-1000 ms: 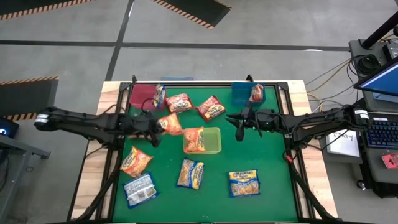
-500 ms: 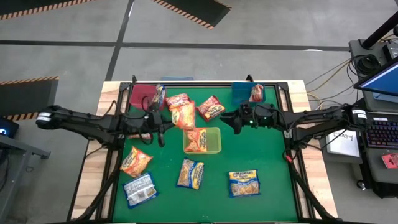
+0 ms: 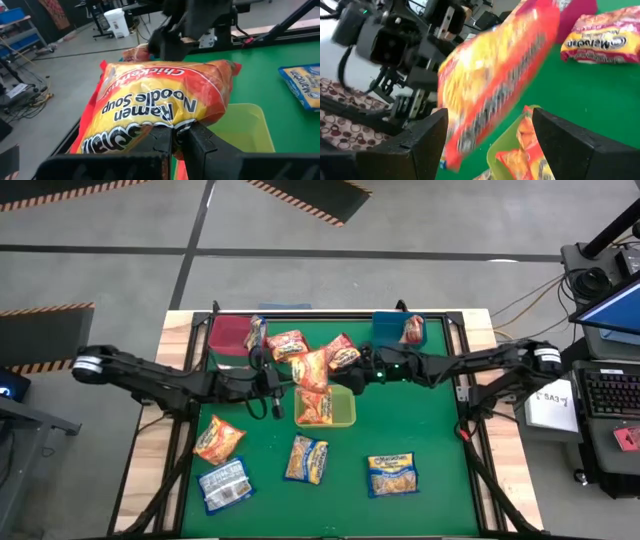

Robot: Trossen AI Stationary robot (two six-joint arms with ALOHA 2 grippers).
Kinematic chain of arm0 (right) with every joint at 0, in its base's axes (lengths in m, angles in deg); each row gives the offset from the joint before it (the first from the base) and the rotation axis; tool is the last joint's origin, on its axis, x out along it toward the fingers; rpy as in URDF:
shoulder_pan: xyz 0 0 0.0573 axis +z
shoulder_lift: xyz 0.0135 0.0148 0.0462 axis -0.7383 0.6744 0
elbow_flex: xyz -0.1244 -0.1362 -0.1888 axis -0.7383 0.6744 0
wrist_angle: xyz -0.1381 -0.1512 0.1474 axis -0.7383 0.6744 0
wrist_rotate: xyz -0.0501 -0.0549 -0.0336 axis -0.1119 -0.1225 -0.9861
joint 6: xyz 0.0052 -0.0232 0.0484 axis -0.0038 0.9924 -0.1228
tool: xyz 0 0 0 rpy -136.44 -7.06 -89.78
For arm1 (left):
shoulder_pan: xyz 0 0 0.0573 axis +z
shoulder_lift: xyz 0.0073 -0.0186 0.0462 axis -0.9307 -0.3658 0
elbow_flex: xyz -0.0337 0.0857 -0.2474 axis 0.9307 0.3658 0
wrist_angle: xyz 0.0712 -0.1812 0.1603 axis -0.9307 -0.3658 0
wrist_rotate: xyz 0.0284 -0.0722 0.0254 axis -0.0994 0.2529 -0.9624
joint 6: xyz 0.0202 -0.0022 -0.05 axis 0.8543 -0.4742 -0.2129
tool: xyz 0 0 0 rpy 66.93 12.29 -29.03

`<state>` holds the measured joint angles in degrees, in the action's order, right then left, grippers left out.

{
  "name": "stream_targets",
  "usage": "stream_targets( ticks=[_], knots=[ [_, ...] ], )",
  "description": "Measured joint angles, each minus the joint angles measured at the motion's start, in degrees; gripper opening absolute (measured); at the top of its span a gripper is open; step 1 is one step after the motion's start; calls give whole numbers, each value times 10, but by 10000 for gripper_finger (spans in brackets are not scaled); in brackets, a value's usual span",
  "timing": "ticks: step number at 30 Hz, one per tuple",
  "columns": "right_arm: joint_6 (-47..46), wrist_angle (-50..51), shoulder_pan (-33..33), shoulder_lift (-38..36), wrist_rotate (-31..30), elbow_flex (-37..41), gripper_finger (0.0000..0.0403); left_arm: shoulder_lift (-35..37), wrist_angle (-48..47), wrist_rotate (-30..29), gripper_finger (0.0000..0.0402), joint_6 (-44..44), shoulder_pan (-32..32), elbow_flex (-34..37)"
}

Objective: Sort Maruchan noodles
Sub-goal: Put the orange noodle pack into the yellow bin

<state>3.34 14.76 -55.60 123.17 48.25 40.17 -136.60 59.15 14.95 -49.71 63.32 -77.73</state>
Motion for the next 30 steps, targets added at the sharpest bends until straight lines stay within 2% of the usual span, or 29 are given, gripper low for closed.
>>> stream_targets(
  ticks=[4,7,15,25,30],
  knots=[
    [2,-9,-4,29,10,-21,269,-15,0,0,4,2,-10,-17],
    [1,-27,-5,45,38,-29,262,-25,-1,0,4,11,-16,-28],
    [0,-81,-5,58,73,-39,242,-61,-2,0,4,24,-18,-50],
    [8,-81,-6,63,75,-39,204,-81,-4,-24,6,25,-18,-66],
    [11,-83,-6,65,75,-39,164,-78,-12,-26,11,12,-18,-66]
  ],
)
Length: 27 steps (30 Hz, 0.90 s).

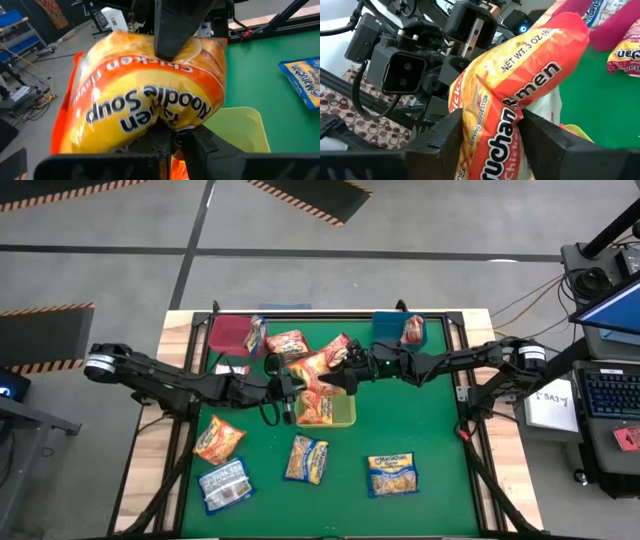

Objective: Sort Maruchan noodles
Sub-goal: Put the orange noodle pack into the yellow bin

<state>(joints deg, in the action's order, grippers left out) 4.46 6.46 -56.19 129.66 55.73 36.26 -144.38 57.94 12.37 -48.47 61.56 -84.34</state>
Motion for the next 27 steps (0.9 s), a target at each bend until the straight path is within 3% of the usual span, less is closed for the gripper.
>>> stream_targets(
  ticks=[9,18,22,27],
  knots=[
    [14,2,-3,-6,0,0,71,3,-17,0,67,-20,0,0],
    [17,27,-12,-25,5,0,55,58,-140,0,153,-33,0,0],
    [23,111,-16,-39,4,-19,55,103,-212,-1,170,-34,0,0],
    [77,322,-15,-43,0,-114,54,160,-253,-2,167,-23,0,0]
  ],
)
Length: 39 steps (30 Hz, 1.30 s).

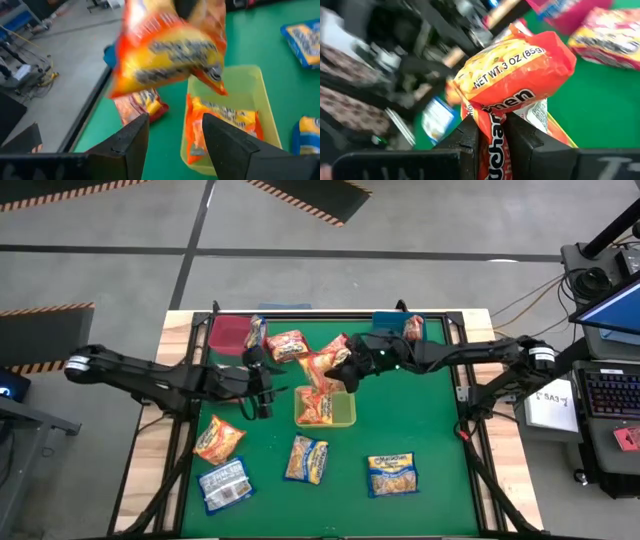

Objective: Sort Maruchan noodles
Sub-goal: Put the orange noodle pack into the yellow bin

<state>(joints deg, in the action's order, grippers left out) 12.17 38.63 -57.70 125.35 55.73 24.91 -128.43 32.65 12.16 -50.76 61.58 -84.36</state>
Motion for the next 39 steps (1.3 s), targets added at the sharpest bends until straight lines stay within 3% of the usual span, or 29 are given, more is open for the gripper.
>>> stream_targets(
  ticks=[5,10,23,32,39],
  knots=[
    [15,250,3,21,-18,-99,54,41,-9,-44,157,-7,0,0],
    [-64,384,4,29,-20,-161,54,63,-21,-75,149,-38,0,0],
    [-319,405,34,41,-39,-154,54,46,-64,-77,146,-40,0,1],
    [-332,415,35,101,-21,-179,54,50,-97,-76,146,-56,0,1],
    [-293,505,35,124,-21,-249,54,55,-103,-77,146,-59,0,2]
  ],
)
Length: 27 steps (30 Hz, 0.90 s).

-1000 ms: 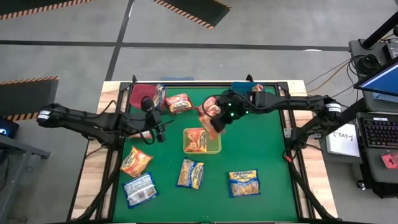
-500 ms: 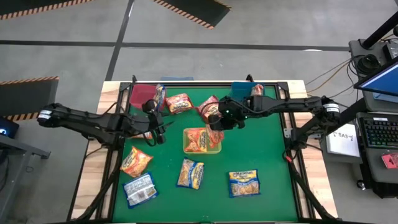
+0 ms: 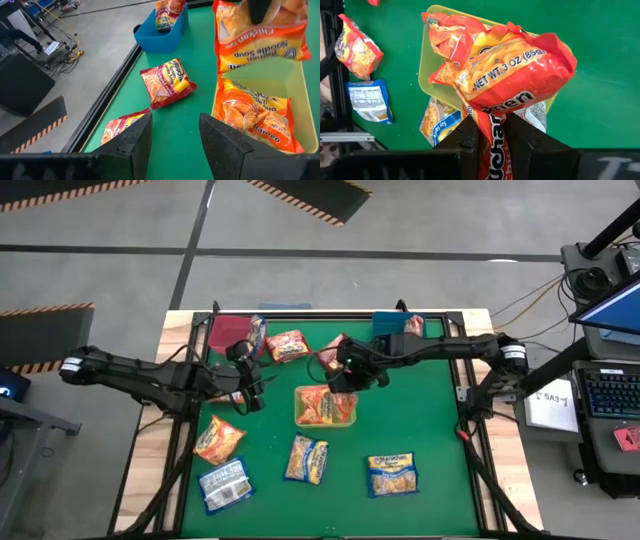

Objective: Sort Maruchan noodles
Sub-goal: Put the orange noodle pack into the yellow bin

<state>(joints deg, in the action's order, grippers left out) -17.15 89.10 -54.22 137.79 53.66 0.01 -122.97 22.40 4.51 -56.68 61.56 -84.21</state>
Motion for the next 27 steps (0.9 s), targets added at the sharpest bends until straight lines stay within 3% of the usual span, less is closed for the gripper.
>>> stream_targets(
  ticks=[10,27],
  knots=[
    [23,70,12,5,8,-29,54,0,0,0,146,0,0,0],
    [67,52,15,50,-40,-26,54,0,1,0,146,0,0,0]
  ],
)
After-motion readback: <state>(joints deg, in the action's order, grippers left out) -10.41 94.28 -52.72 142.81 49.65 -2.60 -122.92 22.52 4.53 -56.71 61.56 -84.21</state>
